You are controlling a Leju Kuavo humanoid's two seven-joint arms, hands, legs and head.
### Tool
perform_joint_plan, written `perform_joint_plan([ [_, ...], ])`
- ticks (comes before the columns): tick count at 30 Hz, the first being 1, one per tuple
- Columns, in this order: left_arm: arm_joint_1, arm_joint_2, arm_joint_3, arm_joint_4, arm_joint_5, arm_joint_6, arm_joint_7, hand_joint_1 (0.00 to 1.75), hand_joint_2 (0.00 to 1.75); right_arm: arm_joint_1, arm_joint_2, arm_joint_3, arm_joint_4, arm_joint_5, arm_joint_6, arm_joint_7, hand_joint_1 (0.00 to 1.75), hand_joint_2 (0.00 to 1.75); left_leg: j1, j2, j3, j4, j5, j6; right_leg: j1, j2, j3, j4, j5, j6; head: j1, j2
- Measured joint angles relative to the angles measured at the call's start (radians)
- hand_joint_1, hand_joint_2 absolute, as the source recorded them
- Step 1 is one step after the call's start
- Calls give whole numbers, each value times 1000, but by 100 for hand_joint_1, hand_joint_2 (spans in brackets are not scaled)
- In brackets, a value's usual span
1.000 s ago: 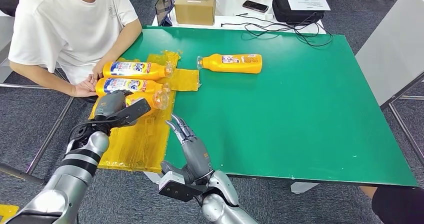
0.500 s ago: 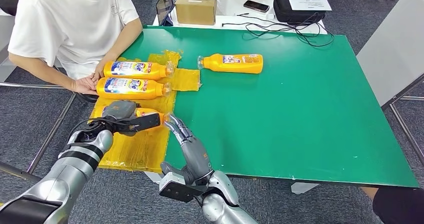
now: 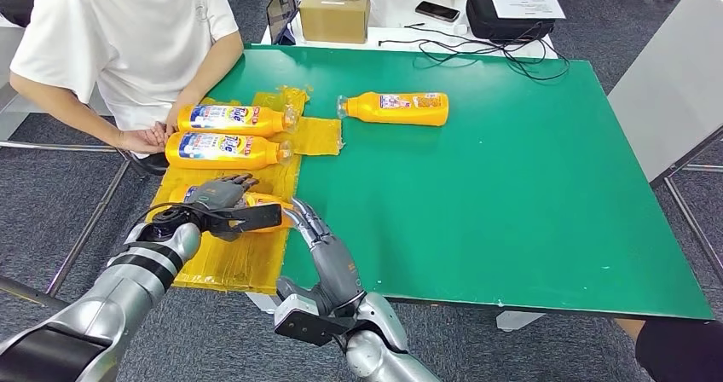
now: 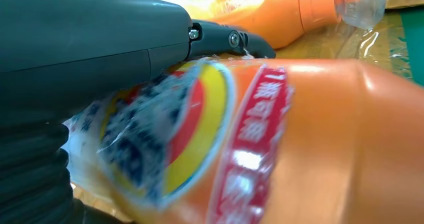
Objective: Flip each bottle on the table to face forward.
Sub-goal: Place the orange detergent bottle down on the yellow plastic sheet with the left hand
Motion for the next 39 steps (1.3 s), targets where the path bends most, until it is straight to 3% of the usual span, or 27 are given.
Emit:
perform_joint_plan([
  [8,7,2,2,2,70,-14,-25,0,175,0,0,-7,17,-6,-3,-8,0,0,0,-1,1,0,1,1,0,0,1,0,0,0,0,0],
  [13,27,2,49,-30,254,-74,-93,0,175,-1,2,-8,29,-15,-12,-25,0,0,0,-1,1,0,1,1,0,0,1,0,0,0,0,0],
  [18,115,2,121,-171,521,-164,-174,0,175,-2,3,-8,51,-31,-21,-42,0,0,0,0,0,0,1,1,0,0,0,0,0,0,0,0],
  [26,254,-51,201,-466,785,-149,-229,0,175,-4,4,-8,68,-40,-16,-42,0,0,0,-2,-1,0,0,1,0,-1,-1,0,0,0,0,0],
  [39,354,-113,254,-707,849,-118,-282,0,175,-4,3,-8,69,8,-40,-18,0,0,0,-1,-1,0,0,1,0,-1,-1,0,0,0,0,0],
])
